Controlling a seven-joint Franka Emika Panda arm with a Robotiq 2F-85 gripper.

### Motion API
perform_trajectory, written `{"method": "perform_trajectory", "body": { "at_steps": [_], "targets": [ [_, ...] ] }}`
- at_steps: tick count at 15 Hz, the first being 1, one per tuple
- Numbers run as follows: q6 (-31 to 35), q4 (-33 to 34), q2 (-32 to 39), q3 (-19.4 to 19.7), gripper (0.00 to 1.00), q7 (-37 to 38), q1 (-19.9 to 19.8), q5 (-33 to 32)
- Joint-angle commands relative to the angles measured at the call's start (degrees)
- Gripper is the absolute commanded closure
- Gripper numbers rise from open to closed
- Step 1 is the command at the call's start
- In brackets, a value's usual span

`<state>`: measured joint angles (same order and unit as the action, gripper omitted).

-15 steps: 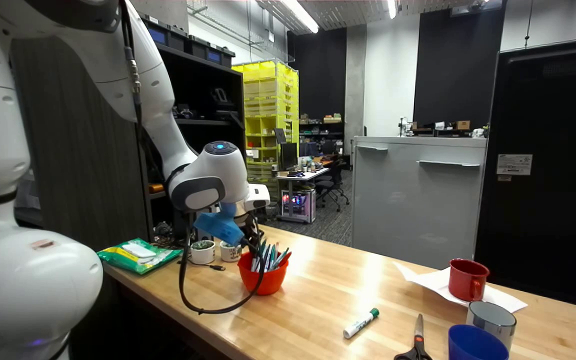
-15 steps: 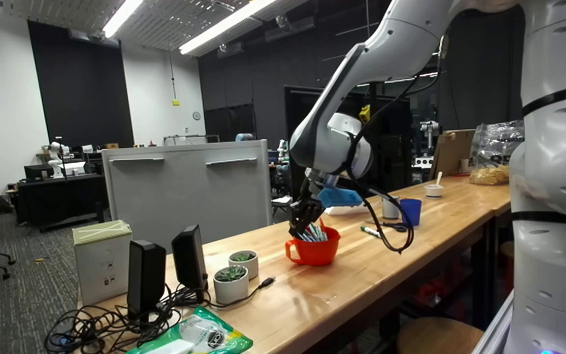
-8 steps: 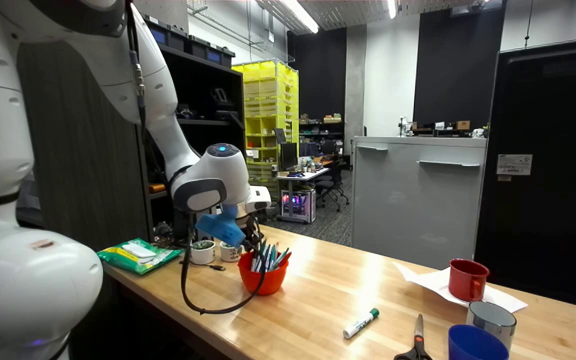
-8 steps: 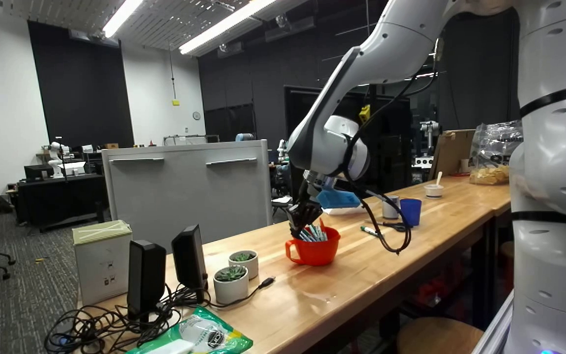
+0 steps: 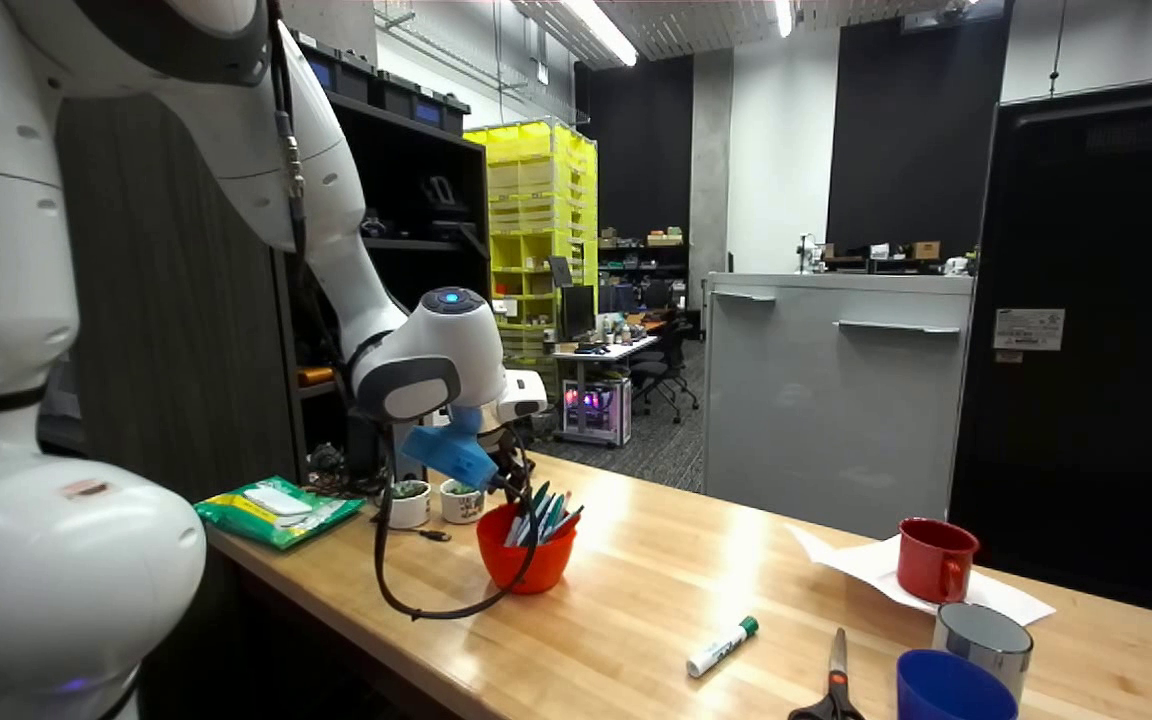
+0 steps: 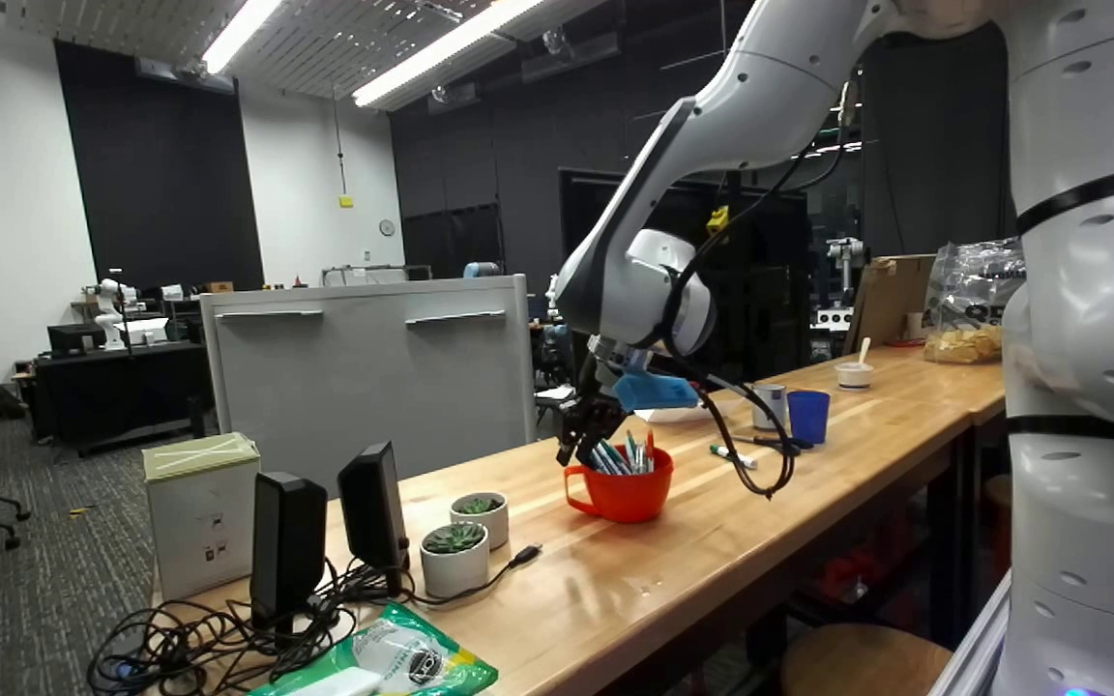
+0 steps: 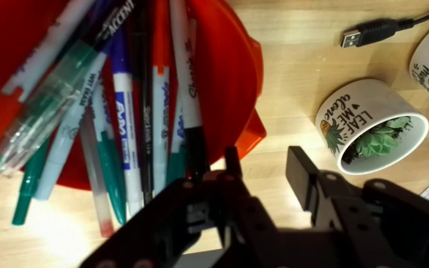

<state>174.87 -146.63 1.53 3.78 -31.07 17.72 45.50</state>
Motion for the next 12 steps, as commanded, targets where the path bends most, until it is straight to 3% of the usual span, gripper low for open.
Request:
{"method": "perform_trajectory", "body": {
  "at_steps": [1, 5, 12],
  "targets": [
    [-0.33, 1.07, 0.90, -0.21, 0.30, -1.54, -0.03, 1.09],
    [-0.20, 0.84, 0.75, -0.16, 0.02, -1.32, -0.13, 0.72],
    [-0.07, -0.04, -0.01, 0.18, 0.00, -0.73, -0.21, -0.03]
  ]
}}
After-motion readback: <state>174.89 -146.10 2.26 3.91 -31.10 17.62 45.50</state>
